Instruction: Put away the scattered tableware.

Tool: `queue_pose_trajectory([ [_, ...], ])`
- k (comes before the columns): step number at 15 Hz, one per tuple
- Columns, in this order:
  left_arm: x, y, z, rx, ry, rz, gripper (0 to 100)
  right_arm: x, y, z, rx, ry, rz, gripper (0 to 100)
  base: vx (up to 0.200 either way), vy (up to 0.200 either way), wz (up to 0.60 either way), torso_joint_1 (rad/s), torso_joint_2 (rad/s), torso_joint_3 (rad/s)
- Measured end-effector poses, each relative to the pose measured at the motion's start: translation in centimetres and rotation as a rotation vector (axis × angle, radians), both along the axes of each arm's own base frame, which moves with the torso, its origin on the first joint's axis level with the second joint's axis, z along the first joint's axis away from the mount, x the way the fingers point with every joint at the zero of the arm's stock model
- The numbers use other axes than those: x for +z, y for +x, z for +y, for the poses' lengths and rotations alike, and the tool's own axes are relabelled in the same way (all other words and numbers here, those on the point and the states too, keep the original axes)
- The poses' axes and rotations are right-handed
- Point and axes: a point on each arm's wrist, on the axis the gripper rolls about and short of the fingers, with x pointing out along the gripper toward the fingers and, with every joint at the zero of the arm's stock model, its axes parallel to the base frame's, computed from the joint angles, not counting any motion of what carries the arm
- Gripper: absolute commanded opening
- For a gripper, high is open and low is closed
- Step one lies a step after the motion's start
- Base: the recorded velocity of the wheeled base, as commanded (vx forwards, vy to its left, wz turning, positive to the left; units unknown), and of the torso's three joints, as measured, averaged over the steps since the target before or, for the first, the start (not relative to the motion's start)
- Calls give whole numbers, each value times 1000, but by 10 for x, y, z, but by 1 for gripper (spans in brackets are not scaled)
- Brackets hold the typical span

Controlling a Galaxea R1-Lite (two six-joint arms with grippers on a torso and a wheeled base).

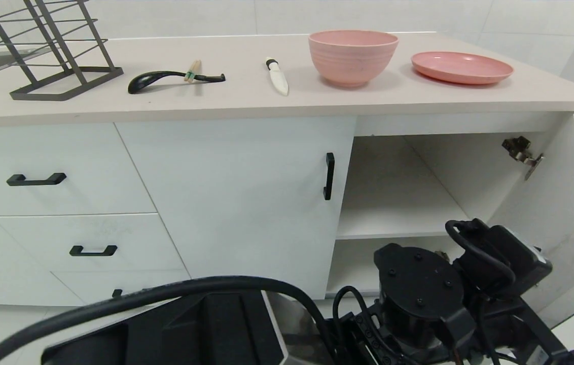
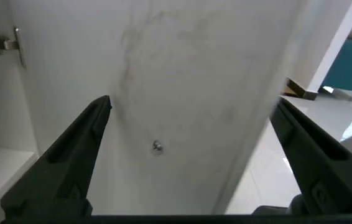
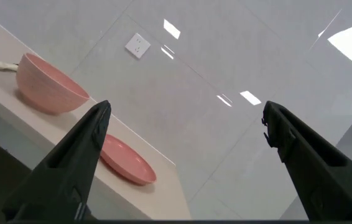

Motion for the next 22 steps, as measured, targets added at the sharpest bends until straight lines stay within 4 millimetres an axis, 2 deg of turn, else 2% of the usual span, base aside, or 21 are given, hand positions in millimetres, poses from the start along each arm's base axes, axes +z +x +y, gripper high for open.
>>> queue_pose_trajectory([
  [4,-10,-8,-16,-24,-10,-3,100,5,-5,0,-22,-12,-24,100,0,0,0,0,0,0],
  [6,-13,-18,-30,-51,-32,-11,100,9,-10,1,-37,-25,-46,100,0,0,0,0,0,0],
  [10,-27,-67,-68,-225,-119,-57,100,28,-30,10,-58,-63,-101,100,0,0,0,0,0,0],
  [13,-37,-85,-74,-342,-211,-103,100,40,-56,24,-61,-78,-111,100,0,0,0,0,0,0],
  [15,-33,-78,-66,-354,-240,-79,100,44,-74,35,-56,-104,-132,100,0,0,0,0,0,0],
  [17,-32,-71,-51,-349,-225,-40,100,38,-78,37,-53,-104,-129,100,0,0,0,0,0,0],
  [18,-35,-65,-41,-335,-198,-22,100,31,-73,34,-49,-94,-109,100,0,0,0,0,0,0],
  [20,-43,-40,-10,-261,-107,14,100,12,-53,24,-20,-63,-47,100,0,0,0,0,0,0],
  [22,-38,-8,34,-136,-32,5,100,-15,-25,14,32,-13,56,100,0,0,0,0,0,0],
])
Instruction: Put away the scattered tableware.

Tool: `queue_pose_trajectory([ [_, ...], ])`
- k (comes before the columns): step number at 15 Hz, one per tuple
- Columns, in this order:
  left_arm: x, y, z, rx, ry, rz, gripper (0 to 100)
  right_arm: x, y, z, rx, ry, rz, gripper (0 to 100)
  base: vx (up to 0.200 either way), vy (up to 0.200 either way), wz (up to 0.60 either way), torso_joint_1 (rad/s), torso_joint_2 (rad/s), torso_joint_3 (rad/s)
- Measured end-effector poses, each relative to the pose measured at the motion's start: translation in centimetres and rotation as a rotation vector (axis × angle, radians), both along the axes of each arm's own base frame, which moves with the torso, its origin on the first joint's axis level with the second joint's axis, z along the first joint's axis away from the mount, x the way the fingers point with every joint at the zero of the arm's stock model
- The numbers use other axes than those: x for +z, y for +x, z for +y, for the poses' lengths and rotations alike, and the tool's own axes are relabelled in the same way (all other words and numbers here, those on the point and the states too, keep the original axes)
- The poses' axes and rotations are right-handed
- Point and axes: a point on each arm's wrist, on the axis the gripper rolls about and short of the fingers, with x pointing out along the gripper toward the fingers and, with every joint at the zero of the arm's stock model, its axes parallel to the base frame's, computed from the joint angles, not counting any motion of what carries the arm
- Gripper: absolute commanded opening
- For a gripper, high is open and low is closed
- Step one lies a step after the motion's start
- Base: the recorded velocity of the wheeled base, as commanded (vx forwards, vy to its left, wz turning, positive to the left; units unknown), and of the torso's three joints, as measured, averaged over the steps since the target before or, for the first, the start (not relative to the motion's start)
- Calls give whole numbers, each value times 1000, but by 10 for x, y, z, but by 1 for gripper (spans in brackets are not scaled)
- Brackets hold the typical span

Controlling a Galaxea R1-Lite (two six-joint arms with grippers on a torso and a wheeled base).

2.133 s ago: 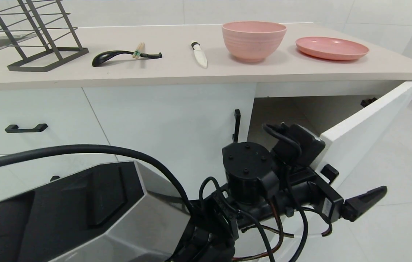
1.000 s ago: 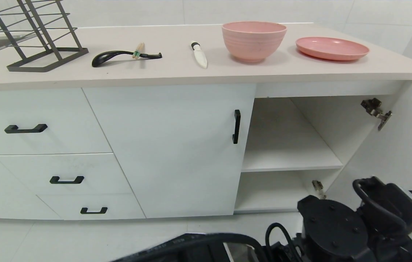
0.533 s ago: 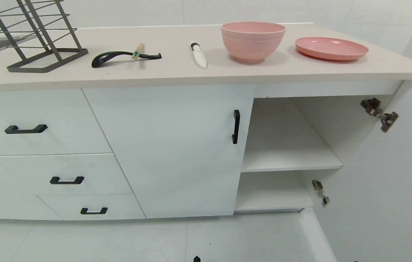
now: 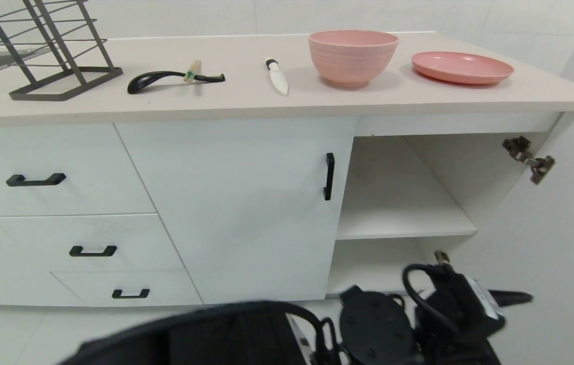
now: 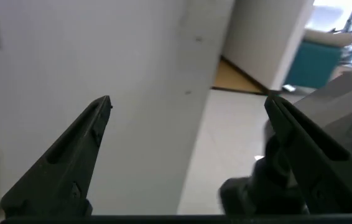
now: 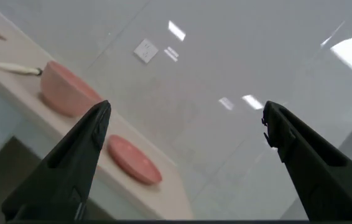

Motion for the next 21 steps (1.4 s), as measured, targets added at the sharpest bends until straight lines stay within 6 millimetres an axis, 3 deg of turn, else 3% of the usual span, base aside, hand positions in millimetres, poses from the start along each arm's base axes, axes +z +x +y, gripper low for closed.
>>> queue_pose_trajectory([
  [2,24,19,45,104,16,-37,100,-36,26,-5,75,59,151,100,0,0,0,0,0,0],
  [5,66,25,104,207,-11,-76,100,-76,46,-4,136,109,322,100,0,0,0,0,0,0],
  [8,95,16,169,299,-23,-93,100,-105,49,5,221,125,461,100,0,0,0,0,0,0],
  [12,137,-4,263,494,-96,-158,100,-122,41,19,347,124,609,100,0,0,0,0,0,0],
  [15,152,-37,332,694,-79,-168,100,-130,15,24,398,111,683,100,0,0,0,0,0,0],
  [17,150,-73,367,814,-47,-150,100,-139,-14,26,434,95,701,100,0,0,0,0,0,0],
  [20,129,-129,396,948,11,-96,100,-159,-58,26,454,93,666,100,0,0,0,0,0,0],
  [21,116,-146,401,991,34,-68,100,-168,-65,24,388,163,685,100,0,0,0,0,0,0],
])
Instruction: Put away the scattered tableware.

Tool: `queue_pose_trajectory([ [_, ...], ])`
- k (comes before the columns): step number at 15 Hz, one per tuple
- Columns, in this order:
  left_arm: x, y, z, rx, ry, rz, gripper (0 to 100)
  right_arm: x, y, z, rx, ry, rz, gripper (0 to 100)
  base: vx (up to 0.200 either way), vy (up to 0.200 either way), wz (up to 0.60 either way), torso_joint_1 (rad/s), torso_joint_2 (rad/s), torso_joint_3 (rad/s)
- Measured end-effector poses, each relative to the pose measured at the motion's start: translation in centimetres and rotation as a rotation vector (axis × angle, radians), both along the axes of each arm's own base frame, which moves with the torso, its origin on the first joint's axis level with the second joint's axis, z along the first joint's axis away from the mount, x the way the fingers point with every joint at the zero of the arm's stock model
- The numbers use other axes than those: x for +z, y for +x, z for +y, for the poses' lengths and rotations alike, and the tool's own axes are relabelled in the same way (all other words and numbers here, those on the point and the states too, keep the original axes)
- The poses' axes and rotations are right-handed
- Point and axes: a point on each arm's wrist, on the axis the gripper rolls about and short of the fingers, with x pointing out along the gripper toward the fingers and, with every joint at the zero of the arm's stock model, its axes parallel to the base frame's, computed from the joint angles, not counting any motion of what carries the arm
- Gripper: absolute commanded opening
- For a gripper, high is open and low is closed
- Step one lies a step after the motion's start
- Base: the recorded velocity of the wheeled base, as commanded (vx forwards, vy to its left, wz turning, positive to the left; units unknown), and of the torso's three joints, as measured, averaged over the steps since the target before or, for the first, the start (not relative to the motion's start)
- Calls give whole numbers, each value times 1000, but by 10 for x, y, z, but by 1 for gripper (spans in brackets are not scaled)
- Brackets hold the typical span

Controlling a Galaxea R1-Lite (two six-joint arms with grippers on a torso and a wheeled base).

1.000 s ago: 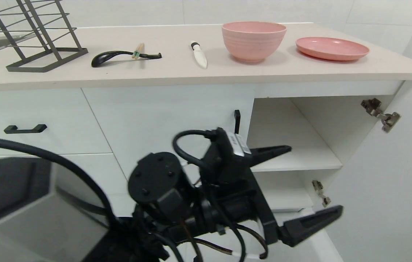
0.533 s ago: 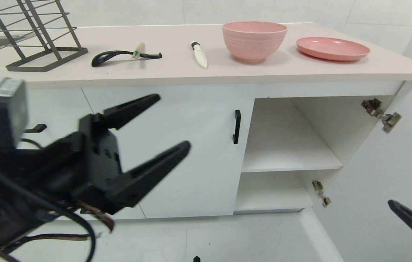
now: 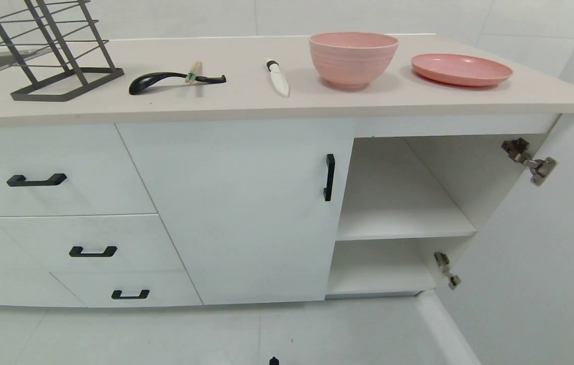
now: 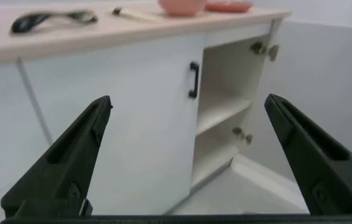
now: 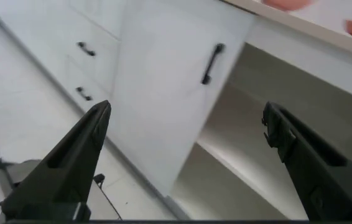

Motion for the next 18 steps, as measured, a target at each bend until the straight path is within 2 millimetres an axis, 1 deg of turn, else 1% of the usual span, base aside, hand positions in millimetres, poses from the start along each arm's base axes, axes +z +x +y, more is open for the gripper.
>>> queue_pose_trajectory([
  [2,-28,-28,7,124,-7,31,100,-25,-5,-6,-283,66,178,100,0,0,0,0,0,0],
  [3,-46,-33,8,207,-15,60,100,-34,-6,-8,-376,90,264,100,0,0,0,0,0,0],
  [4,-64,-34,9,289,-18,105,100,-38,-7,-9,-408,111,295,100,0,0,0,0,0,0],
  [6,-99,-35,9,375,13,246,100,-40,-10,-11,-507,155,283,100,0,0,0,0,0,0],
  [7,-112,-36,9,414,39,299,100,-41,-11,-11,-556,167,265,100,0,0,0,0,0,0],
  [9,-118,-38,12,591,114,239,100,-45,-14,-14,-700,199,258,100,0,0,0,0,0,0],
  [10,-119,-38,12,626,87,239,100,-45,-15,-14,-710,221,259,100,0,0,0,0,0,0],
  [12,-122,-38,13,653,38,256,100,-46,-15,-14,-708,235,253,100,0,0,0,0,0,0],
  [17,-123,-39,13,653,29,258,100,-46,-16,-14,-706,241,249,100,0,0,0,0,0,0],
  [18,-123,-39,13,653,31,258,100,-46,-16,-14,-707,242,249,100,0,0,-600,-2,-2,7],
])
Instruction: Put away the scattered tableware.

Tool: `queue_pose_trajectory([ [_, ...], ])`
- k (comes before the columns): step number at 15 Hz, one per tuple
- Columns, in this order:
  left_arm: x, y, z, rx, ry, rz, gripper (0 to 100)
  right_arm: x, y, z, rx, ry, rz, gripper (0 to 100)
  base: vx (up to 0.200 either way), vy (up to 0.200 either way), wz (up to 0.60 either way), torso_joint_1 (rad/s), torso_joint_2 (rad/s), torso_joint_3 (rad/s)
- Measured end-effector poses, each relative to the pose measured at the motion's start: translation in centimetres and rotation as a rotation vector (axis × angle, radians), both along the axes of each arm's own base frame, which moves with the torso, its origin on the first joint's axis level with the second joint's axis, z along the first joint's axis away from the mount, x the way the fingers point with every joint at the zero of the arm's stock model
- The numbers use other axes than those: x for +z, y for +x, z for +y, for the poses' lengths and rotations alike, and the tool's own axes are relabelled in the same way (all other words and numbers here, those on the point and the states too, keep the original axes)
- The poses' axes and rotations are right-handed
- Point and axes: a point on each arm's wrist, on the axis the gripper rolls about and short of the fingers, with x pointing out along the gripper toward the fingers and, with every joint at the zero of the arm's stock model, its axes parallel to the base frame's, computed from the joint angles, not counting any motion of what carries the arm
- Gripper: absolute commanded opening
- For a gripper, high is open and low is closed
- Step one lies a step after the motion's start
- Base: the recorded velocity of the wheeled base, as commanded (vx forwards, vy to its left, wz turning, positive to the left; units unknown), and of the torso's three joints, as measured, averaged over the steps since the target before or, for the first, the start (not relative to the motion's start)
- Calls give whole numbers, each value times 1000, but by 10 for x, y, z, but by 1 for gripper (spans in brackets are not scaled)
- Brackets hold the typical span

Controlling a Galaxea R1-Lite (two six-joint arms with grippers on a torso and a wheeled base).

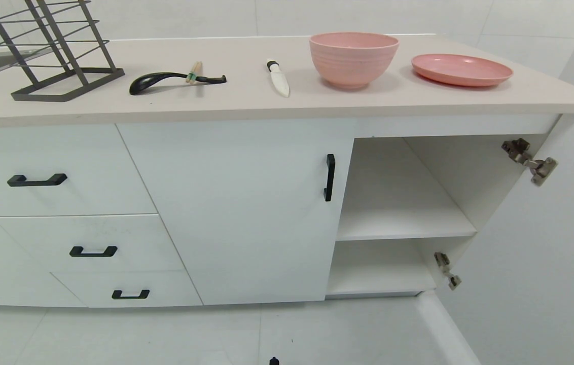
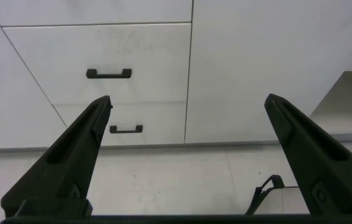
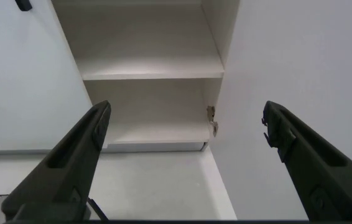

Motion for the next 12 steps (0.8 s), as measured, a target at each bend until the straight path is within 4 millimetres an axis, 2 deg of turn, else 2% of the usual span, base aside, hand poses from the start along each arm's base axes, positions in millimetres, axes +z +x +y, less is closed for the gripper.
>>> queue_pose_trajectory([
  [2,0,0,0,-4,-2,0,100,0,0,0,0,1,-1,100,0,0,-600,5,2,7],
  [7,0,0,0,-3,-4,1,100,0,0,0,-1,0,1,100,0,0,0,0,0,0],
  [12,0,0,0,-3,-4,2,100,0,0,0,-1,0,0,100,200,0,0,5,2,0],
])
